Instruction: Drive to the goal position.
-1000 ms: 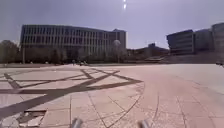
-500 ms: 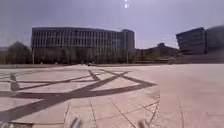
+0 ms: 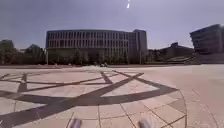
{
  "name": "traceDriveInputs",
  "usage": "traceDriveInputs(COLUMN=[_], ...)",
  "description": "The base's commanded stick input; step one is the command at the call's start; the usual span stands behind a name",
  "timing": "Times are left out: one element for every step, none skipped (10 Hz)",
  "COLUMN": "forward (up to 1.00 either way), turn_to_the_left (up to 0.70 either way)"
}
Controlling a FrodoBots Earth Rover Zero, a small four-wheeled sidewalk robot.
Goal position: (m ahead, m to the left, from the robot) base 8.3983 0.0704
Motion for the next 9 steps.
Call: traceDriveInputs(forward=[1.00,1.00,1.00,1.00,1.00,1.00,1.00,1.00,1.00], turn_to_the_left=[0.00,0.00,0.00,0.00,0.00,0.00,0.14,0.38,0.40])
